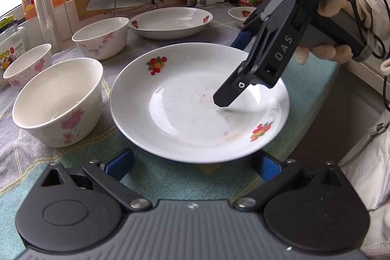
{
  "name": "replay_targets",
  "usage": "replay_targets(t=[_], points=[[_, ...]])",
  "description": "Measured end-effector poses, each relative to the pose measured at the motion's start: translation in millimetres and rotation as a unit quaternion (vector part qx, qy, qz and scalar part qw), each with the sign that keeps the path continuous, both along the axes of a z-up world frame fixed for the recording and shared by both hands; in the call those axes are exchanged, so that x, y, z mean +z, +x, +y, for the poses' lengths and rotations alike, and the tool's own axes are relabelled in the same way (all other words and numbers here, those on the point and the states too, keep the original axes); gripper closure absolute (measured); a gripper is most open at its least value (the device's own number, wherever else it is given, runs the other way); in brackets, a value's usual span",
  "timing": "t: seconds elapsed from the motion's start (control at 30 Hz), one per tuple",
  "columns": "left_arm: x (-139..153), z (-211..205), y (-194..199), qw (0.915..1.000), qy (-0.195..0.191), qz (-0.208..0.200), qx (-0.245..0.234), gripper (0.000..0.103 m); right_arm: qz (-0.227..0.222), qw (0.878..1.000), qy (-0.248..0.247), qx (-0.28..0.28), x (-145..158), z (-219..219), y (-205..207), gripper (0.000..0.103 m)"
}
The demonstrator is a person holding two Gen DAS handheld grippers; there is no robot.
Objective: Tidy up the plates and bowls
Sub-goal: 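Lift the fruit-decal plate with the right tool toward the stained plate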
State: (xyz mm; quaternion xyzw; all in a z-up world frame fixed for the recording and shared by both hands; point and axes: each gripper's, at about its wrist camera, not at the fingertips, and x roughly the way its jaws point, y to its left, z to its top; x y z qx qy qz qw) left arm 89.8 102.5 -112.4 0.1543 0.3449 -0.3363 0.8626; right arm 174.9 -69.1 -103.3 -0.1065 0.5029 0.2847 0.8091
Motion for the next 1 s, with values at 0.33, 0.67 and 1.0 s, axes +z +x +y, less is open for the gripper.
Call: replay_targets(t=[0.33, 0.67, 1.0], points=[[4.2, -1.5, 4.4, 0.9972, 0.028, -0.027, -0.063, 0.001, 0.039, 0.998, 0.038, 0.018, 2.1, -6.6, 15.1, 0.0], [4.9, 6.4, 15.3, 0.9963, 0.011, -0.011, -0.084, 0.003, 0.072, 0.995, 0.058, 0.041, 3.3, -7.9, 24.5, 0.0], [4.4, 6.5, 15.7, 0.9952, 0.014, -0.017, -0.095, 0.003, 0.125, 0.988, 0.087, 0.014, 4.1, -13.6, 44.5, 0.005]])
